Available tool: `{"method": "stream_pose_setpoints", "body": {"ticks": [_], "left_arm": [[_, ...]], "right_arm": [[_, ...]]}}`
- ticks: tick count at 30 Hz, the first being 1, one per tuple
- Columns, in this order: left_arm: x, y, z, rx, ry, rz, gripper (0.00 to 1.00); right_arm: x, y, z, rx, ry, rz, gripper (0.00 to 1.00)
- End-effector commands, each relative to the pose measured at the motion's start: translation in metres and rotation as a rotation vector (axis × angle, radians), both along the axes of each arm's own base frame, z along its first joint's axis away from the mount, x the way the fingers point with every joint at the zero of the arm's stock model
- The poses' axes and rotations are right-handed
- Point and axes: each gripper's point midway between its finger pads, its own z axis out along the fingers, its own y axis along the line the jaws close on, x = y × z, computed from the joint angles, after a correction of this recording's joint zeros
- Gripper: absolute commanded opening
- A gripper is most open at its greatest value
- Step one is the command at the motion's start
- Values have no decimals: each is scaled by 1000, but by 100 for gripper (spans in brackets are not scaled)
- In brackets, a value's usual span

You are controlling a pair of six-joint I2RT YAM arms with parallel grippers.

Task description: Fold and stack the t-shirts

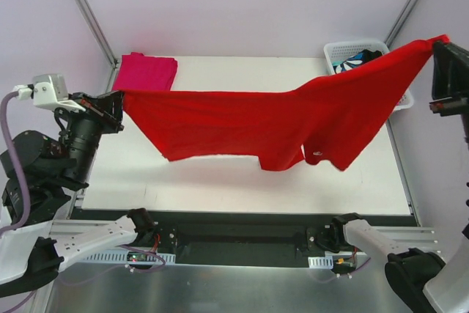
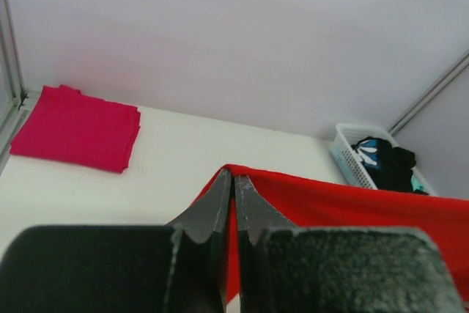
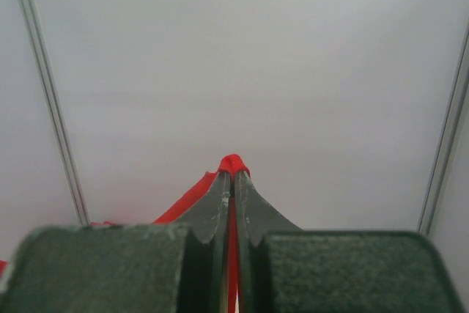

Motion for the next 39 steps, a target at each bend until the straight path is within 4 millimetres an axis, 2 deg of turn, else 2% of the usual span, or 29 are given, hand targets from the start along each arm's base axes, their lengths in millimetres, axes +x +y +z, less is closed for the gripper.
{"method": "stream_pose_setpoints", "body": {"ticks": [1,2,4,6,8,10,11,12,14,15,16,18,19,20,21,22,23,24,25,26,27,28,29,30,31,34,36,37,39], "left_arm": [[-4,-8,30,-21,-43,-61,0],[1,-15,33,-3,-40,-63,0],[3,-15,50,6,-61,-53,0],[13,-20,57,32,-55,-21,0],[27,-25,54,90,-38,33,0],[43,-31,54,131,-71,93,0],[49,-35,52,146,-80,115,0],[59,-41,49,130,-105,140,0],[78,-41,38,167,-109,197,0],[91,-44,20,196,-91,203,0],[105,-51,17,151,-97,195,0],[135,-48,6,112,-79,184,0],[160,-57,-8,127,-48,183,0],[177,-48,-11,130,-35,206,0],[186,-56,8,114,-67,169,0],[214,-65,-6,145,-30,170,0],[227,-67,-1,149,-40,165,0],[233,-63,31,127,-99,165,0],[257,-71,22,149,-79,154,0],[258,-69,54,123,-141,149,0],[266,-63,62,123,-151,159,0],[283,-71,57,138,-139,141,0],[284,-71,68,140,-155,139,0],[276,-69,100,129,-222,137,0],[277,-76,101,140,-222,105,0],[257,-74,130,108,-286,80,0],[248,-73,131,98,-288,66,0],[231,-67,143,81,-315,65,0],[227,-68,127,80,-284,49,0]], "right_arm": [[11,4,22,17,-18,7,1],[9,2,29,14,-38,-1,1],[22,4,31,7,-31,-8,1],[51,5,24,-2,7,-45,1],[76,11,16,-16,30,-54,1],[106,16,-4,-42,86,-71,1],[116,16,-6,-41,85,-82,1],[140,21,-23,-71,132,-94,1],[162,24,-32,-80,147,-107,1],[180,27,-42,-95,173,-113,1],[190,29,-49,-104,185,-114,1],[215,34,-56,-108,187,-101,1],[221,29,-50,-90,174,-110,1],[229,27,-47,-82,168,-109,1],[234,31,-46,-86,165,-74,1],[257,26,-53,-82,188,-84,1],[255,23,-39,-51,159,-76,1],[261,24,-35,-43,151,-58,1],[274,18,-37,-33,154,-62,1],[271,17,-22,-8,113,-50,1],[272,18,-17,-7,97,-34,1],[272,16,-12,-3,80,-31,1],[277,16,-10,2,71,-26,1],[272,17,-1,17,48,-5,1],[270,15,3,23,38,-3,1],[253,18,21,33,-17,30,1],[234,20,35,38,-58,49,1],[229,20,39,36,-70,50,1],[214,21,43,33,-77,56,1]]}}
